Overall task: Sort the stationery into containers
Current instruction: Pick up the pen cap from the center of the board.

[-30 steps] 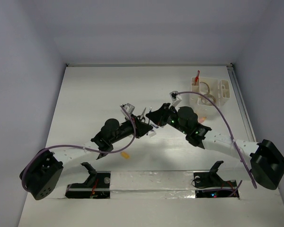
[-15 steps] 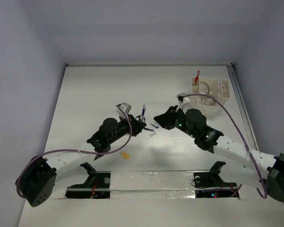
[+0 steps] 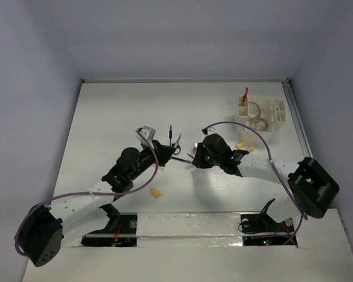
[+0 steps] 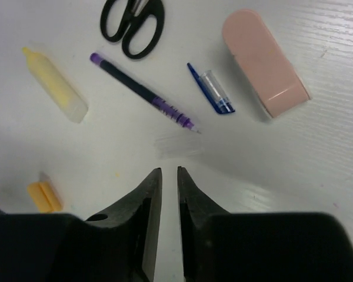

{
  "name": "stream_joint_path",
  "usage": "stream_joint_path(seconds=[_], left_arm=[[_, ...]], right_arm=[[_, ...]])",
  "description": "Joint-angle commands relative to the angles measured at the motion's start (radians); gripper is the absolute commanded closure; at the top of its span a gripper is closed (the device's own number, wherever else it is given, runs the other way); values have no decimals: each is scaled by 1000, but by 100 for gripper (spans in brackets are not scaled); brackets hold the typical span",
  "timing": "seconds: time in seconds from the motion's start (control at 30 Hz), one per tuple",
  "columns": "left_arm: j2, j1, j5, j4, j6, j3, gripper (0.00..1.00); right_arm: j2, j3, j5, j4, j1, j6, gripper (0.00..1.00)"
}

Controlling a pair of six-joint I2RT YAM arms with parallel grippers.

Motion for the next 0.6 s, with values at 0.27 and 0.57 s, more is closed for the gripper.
stream_joint_path(seconds=[0.27, 0.57], left_arm=[[-52, 12, -16, 10, 15, -17, 100], [-37, 12, -5, 13, 10, -14, 100]], right_arm=[[164, 103, 15, 96, -55, 44, 64], [227, 115, 4, 139, -86, 63, 57]])
